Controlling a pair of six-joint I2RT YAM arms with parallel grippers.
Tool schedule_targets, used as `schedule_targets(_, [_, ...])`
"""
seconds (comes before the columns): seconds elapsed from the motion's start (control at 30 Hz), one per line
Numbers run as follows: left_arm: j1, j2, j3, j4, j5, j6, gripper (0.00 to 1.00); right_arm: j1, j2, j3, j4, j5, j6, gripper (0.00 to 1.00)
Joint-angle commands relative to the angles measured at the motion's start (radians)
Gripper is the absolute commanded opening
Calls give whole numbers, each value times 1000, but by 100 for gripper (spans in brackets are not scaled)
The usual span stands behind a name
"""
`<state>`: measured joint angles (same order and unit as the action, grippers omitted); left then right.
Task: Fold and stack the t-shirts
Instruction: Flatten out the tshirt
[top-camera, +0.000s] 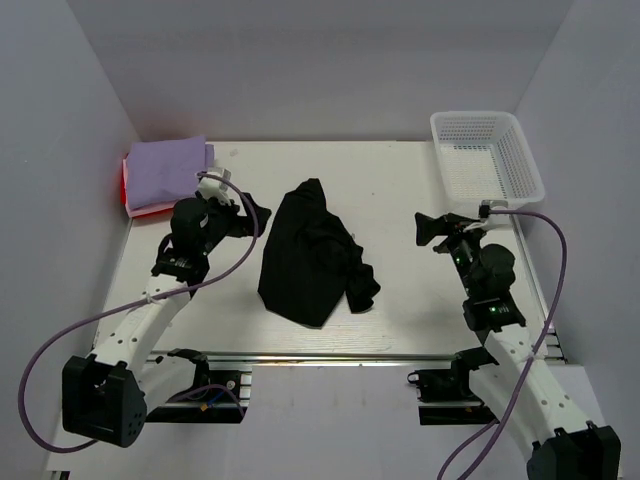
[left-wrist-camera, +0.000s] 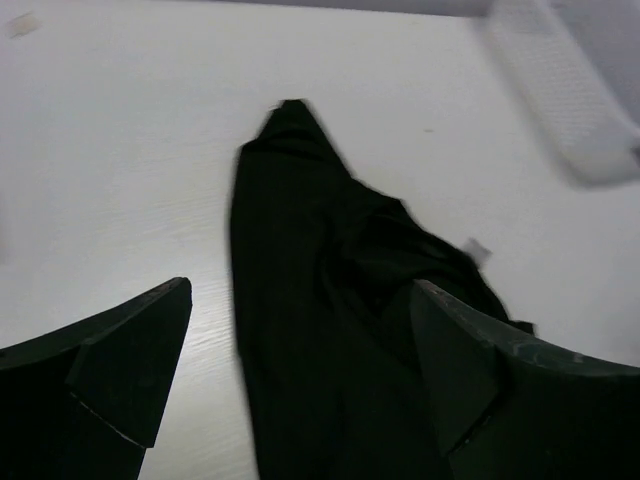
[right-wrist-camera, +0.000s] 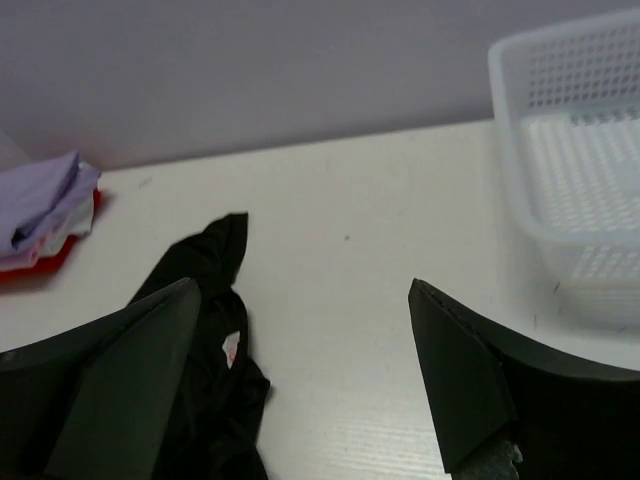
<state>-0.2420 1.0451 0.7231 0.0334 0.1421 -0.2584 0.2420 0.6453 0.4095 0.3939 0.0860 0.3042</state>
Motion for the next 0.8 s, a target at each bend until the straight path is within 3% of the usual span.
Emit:
schedule_targets(0.0, [-11,6,-28,133,340,11,100,-1,68,37,-61,-75,32,90])
schedule_targets(0.03, [-11,19,-46,243,394,11,100,-1,85,44,-96,-118,36,90])
schedule_targets(0.1, [-11,97,-39,269,436,-22,93,0,163,71,-136,-130,50,90])
schedule_targets(0.13, [-22,133,-15,249,436,-13,86,-1,181,113,-179,-97,96,90])
schedule_targets(0.23, [-66,269,81,110,400,30,80,-1,276,176,-250,-46,102,90])
schedule_targets(0.37, [-150,355,107,91,366,70,80,3,375,224,-302,-113,93,90])
schedule_targets(0.57, [-346,466,185,-32,197,157,80,5,496,291,-380,-169,89,90])
schedule_targets(0.77, [-496,613,242,-131,88,196,79,5,551,311,-420,-160,87,90])
